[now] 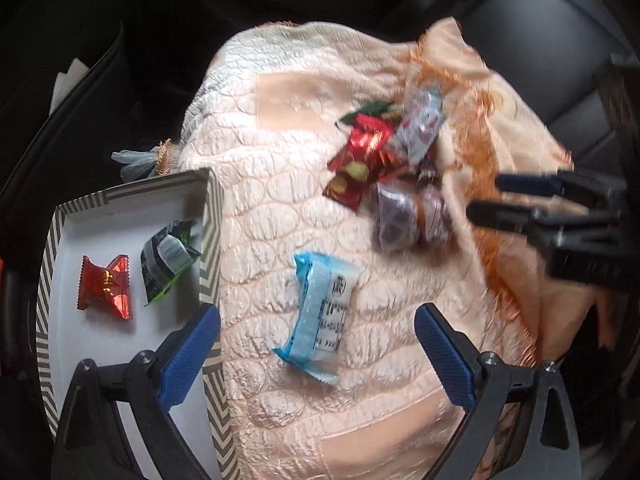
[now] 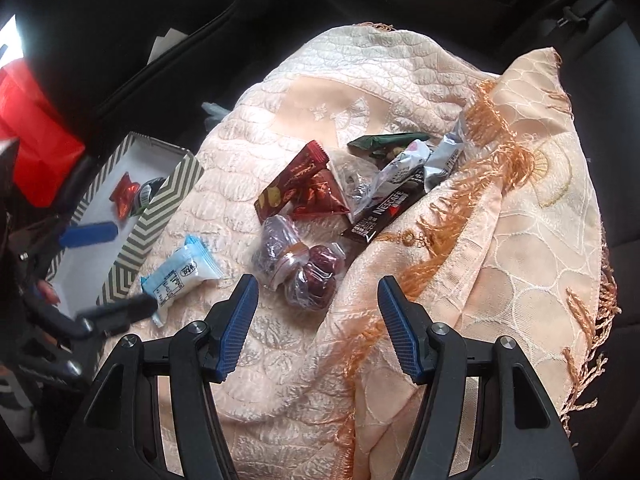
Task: Organize snacks
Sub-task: 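Reach the left gripper down and grasp the blue-white pastry packet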
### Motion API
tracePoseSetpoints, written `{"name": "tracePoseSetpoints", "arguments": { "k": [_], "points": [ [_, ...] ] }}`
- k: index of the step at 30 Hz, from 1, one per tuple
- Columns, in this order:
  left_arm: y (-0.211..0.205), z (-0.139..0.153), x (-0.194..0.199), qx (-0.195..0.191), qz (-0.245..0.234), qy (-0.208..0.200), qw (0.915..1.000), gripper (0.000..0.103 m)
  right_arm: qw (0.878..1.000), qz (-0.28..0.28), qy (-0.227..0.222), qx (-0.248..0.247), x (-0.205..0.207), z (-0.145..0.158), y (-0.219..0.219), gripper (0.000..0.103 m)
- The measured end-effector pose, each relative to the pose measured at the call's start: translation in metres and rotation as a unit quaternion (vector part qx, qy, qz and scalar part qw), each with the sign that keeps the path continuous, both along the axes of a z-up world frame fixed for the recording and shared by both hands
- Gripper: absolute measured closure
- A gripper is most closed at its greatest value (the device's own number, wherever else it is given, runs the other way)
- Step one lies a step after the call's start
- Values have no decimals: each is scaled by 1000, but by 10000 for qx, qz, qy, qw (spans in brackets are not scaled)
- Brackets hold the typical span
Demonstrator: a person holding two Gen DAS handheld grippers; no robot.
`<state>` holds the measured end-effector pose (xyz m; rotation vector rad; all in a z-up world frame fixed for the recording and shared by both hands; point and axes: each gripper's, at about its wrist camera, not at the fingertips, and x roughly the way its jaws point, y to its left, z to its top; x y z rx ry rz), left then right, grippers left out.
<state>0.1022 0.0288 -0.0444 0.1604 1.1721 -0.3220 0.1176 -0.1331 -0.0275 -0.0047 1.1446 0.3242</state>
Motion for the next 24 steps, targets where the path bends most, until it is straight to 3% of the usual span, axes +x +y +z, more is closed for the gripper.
{"name": "tracePoseSetpoints", "arguments": {
  "k": [5, 8, 14, 17, 21, 24],
  "points": [
    [-5, -18, 3, 161, -173, 152, 9996, 4, 9996, 254, -12, -93, 3, -2, 10, 40],
    [-6, -28, 9, 233, -191, 245, 9992, 4, 9955, 829, 3, -461, 6, -6, 27, 40],
    [-8, -32, 13, 238, -226, 254, 9991, 4, 9701, 2052, 36, -1297, 15, -19, 60, 40],
    [-9, -34, 14, 311, -255, 266, 9988, 4, 9592, 2420, 91, -1461, 23, -26, 69, 38],
    [-6, -40, 18, 288, -165, 401, 9986, 4, 9558, 2477, 383, -1536, 37, -44, 72, 38],
    [-7, -44, 20, 303, -164, 470, 9983, 10, 9655, 2219, 456, -1281, 44, -52, 63, 38]
  ]
}}
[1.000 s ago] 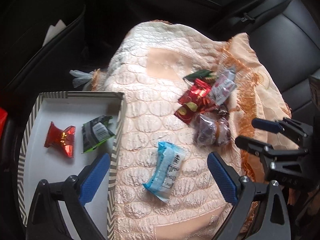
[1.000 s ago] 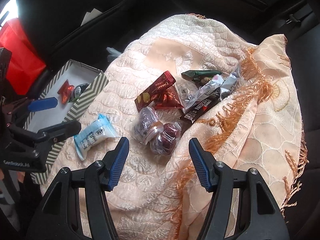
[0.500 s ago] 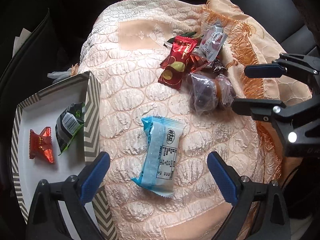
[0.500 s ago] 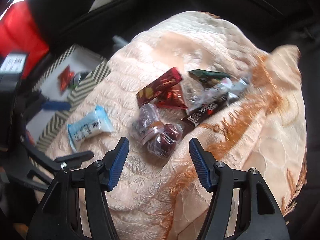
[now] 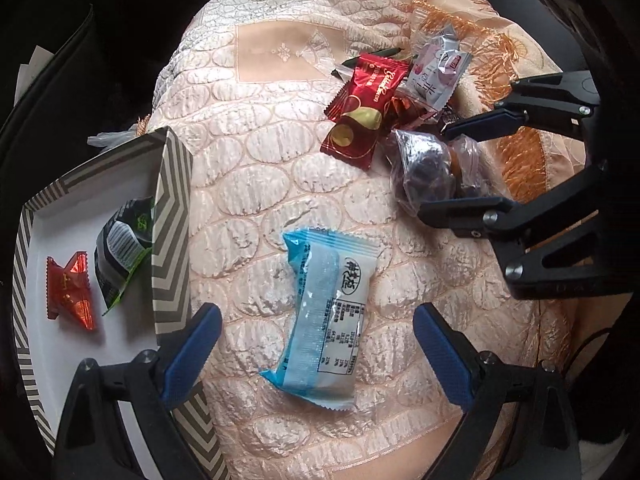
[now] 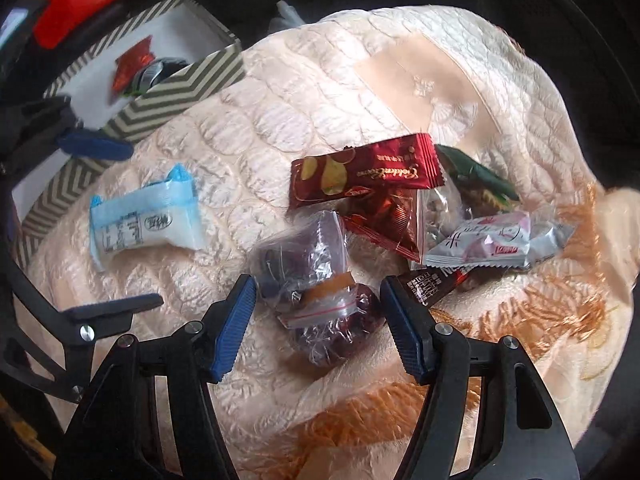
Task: Organize snacks
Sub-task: 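Reach the left gripper down and grasp the blue-white pastry packet, then grasp the clear bag of red dates with the right gripper while the left holds the pastry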
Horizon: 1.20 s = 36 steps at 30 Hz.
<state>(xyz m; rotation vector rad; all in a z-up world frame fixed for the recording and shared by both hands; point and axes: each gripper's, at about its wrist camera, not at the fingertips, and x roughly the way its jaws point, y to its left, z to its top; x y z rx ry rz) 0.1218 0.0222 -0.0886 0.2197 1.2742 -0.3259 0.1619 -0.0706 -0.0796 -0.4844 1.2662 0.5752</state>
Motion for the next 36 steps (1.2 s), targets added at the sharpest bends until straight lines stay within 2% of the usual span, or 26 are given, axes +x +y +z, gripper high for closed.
{"name": "tracePoseSetpoints", "arguments": {
  "k": [1, 3, 5, 6, 7, 14, 17, 21, 29, 36],
  "points": [
    [0, -1, 0, 37, 8, 10, 10000, 22, 9999, -84, 14, 81, 1, 0, -3, 42],
    [1, -1, 1, 172, 87, -78, 9998, 34, 9996, -217, 5, 166, 0, 1, -7, 43],
    [3, 3, 1, 166, 153, -154, 9996, 61, 9996, -237, -78, 109, -5, 2, -7, 44],
    [6, 5, 0, 120, 215, -167, 9996, 69, 9996, -246, -119, 92, -8, 2, -4, 45],
    [8, 7, 0, 86, 279, -181, 9994, 71, 9994, -300, -127, 114, -11, 3, -4, 45],
    [3, 15, -20, 188, 358, -408, 9983, 71, 9922, -1066, -346, 549, -33, 21, -19, 45],
    [-1, 27, -30, 86, 359, -528, 9979, 71, 9862, -1397, -529, 717, -43, 30, -26, 45],
    [-2, 43, -42, 11, 366, -739, 9966, 71, 9776, -1740, -528, 1059, -51, 39, -36, 45],
    [18, 76, -60, -141, 617, -1077, 9922, 71, 9726, -1837, -631, 1276, -76, 51, -32, 45],
    [44, 99, -72, -250, 982, -1333, 9859, 71, 9739, -1678, -700, 1361, -88, 60, -16, 45]
  ]
}}
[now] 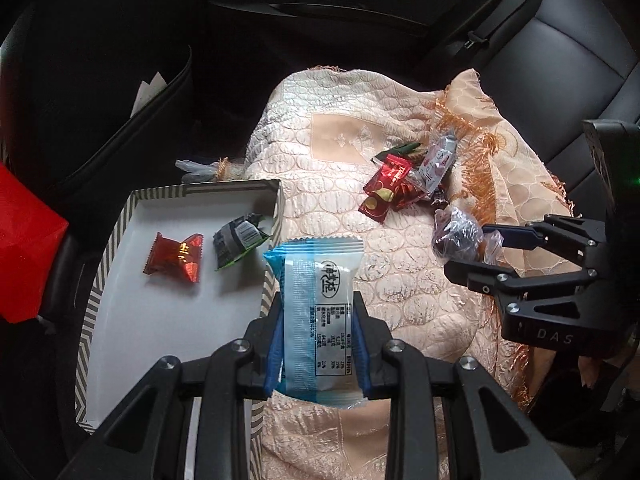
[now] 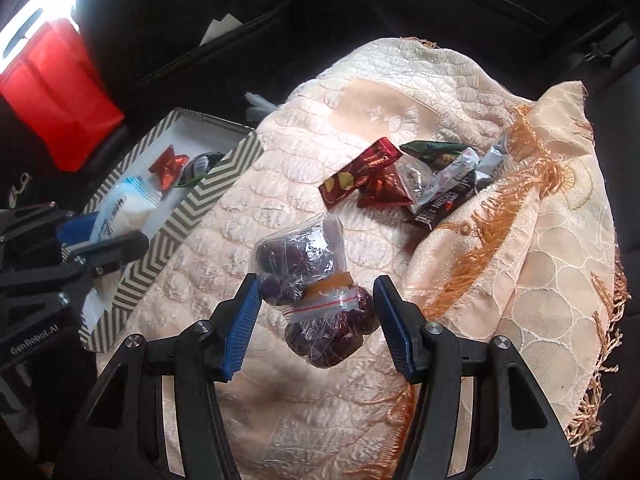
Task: Organize snacks
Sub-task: 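Grasp the clear bag of red dates with the right gripper while the left holds the pastry, then carry the pastry packet and date bag over the white tray with both grippers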
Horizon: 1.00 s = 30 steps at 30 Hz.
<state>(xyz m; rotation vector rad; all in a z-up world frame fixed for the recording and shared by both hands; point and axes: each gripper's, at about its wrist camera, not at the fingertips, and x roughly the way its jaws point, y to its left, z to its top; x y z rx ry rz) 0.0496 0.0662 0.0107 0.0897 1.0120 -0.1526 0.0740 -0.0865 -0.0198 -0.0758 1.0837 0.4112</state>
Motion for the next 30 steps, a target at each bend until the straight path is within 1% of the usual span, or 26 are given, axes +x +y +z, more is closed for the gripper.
{"name": "tracePoseSetpoints", "arguments": {
  "k": [8, 13, 17, 23, 30],
  "points": [
    [28, 21, -18, -131, 317, -257, 9991, 71, 9993, 287, -233, 55, -7, 20, 26, 45],
    [47, 30, -26, -183, 529, -372, 9977, 71, 9984, 431, -352, 89, -11, 31, 42, 45],
    [64, 33, -30, -153, 718, -431, 9964, 71, 9974, 556, -451, 93, -16, 39, 56, 45],
    [90, 28, -33, -86, 1088, -403, 9932, 71, 9956, 781, -507, 120, -21, 44, 79, 45],
    [122, 5, -26, -105, 1461, -188, 9890, 71, 9936, 1034, -380, 263, -17, 41, 114, 45]
  ]
}}
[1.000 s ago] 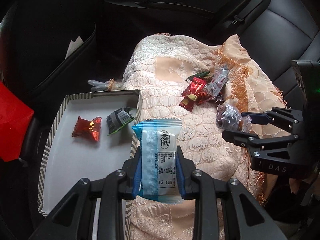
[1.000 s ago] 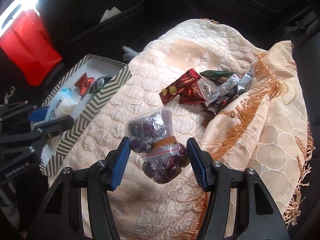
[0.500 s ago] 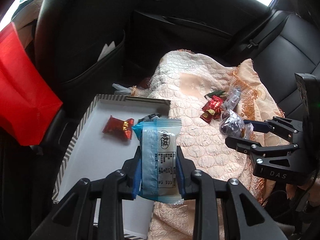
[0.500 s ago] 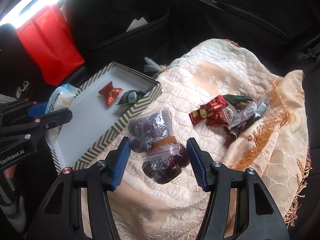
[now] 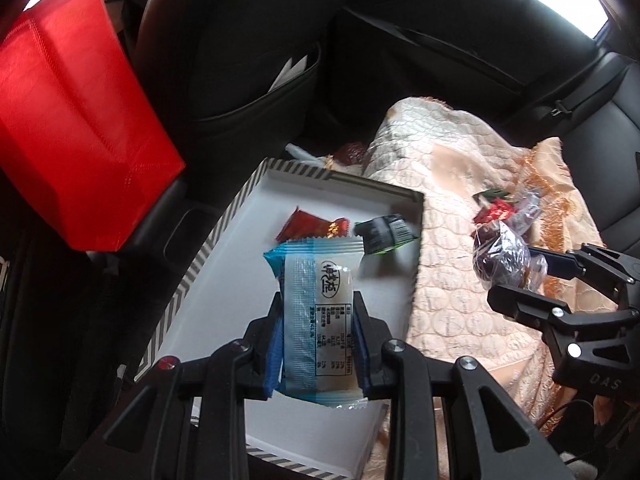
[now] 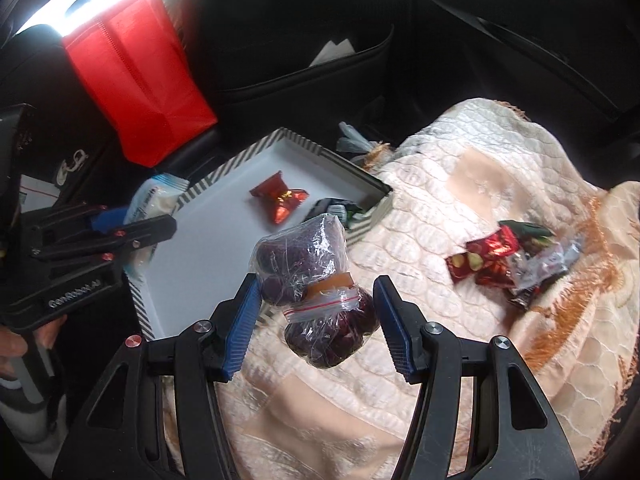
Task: Organize snacks
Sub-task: 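Carry the pastry packet and date bag over the white tray with both grippers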
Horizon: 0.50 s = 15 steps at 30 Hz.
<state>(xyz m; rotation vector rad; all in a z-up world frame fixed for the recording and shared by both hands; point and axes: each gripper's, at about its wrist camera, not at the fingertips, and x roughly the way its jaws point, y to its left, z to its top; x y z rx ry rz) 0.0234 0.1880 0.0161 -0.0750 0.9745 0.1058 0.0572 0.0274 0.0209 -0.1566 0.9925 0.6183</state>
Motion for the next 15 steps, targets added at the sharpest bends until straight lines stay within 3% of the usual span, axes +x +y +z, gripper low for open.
{"name": "tracePoseSetpoints", "arguments": {
  "k": [15],
  "points": [
    [38, -65, 28, -106, 517, 701, 9961, 71, 9981, 369, 468, -151, 28, -51, 78, 46]
  ]
}}
